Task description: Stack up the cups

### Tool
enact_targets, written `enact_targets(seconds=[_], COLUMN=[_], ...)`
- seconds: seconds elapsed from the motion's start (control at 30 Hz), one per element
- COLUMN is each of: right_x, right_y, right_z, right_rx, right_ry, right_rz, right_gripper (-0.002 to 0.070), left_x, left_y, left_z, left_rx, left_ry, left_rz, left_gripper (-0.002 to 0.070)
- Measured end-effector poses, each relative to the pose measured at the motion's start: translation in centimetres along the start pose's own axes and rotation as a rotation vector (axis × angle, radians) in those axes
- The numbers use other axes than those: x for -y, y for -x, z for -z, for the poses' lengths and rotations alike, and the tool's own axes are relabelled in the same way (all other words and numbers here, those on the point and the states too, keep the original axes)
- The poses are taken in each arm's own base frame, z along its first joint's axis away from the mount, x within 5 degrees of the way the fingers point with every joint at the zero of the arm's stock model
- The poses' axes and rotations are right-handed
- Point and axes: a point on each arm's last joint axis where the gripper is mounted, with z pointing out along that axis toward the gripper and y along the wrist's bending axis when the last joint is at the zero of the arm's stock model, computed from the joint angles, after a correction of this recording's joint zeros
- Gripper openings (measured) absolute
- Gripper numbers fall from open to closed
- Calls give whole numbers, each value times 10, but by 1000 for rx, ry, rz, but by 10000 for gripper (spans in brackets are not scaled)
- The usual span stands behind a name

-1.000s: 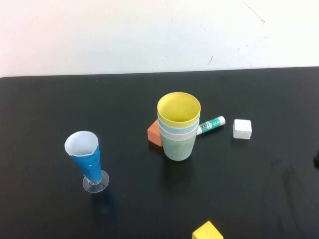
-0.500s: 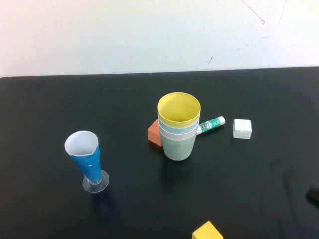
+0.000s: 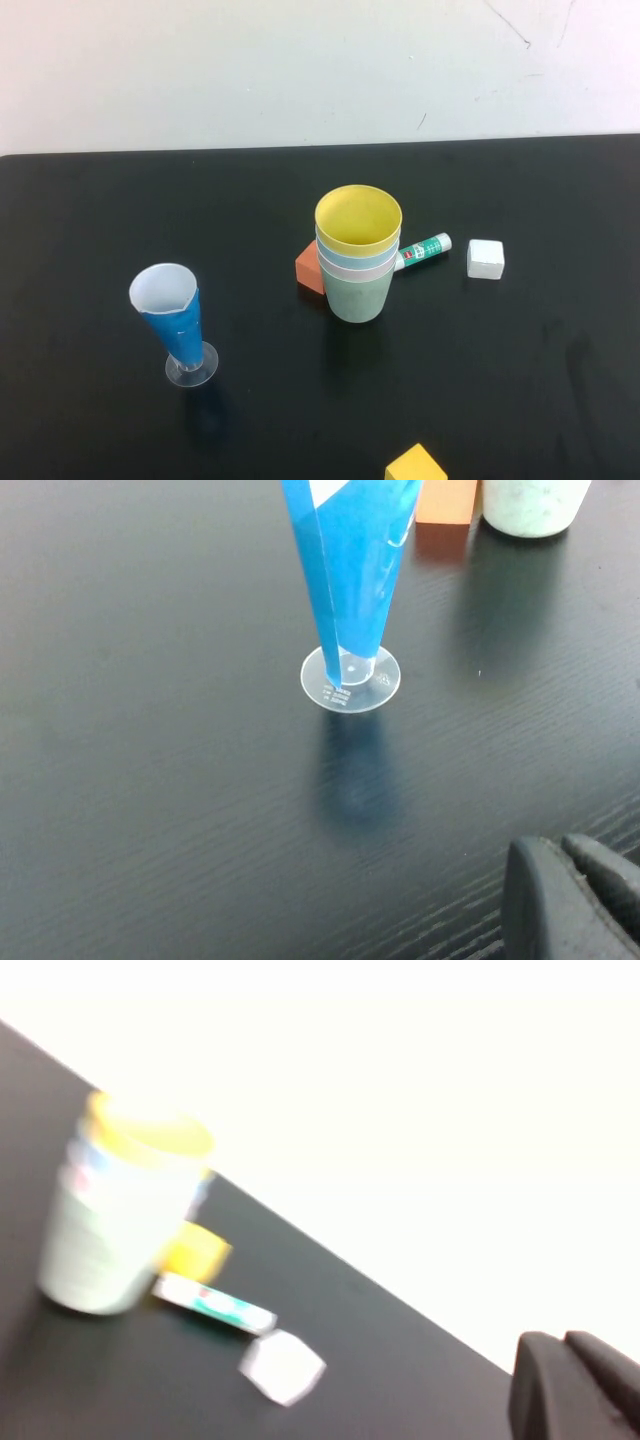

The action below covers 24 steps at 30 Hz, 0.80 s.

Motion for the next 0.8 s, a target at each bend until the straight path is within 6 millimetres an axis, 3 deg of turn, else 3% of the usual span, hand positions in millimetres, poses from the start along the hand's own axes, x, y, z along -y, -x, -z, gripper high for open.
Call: enact_targets(seconds=[0.2,0.43,0.8], right_x=[4,-12,-20], right_y=[-29,-80,-105], right_z=[24,35,41], right_rx=[-49,-163,-386], right_ry=[-253,-426,-455], right_rz=[-23,-216,-401], right_gripper=[-1,-1,-1], left_x=[0,0,0], left_y=[0,0,0], left_z=[0,0,0], left_rx=[0,0,0], left_ry=[0,0,0], left_rz=[-2,-4,-4], left_gripper=[-1,-1,-1])
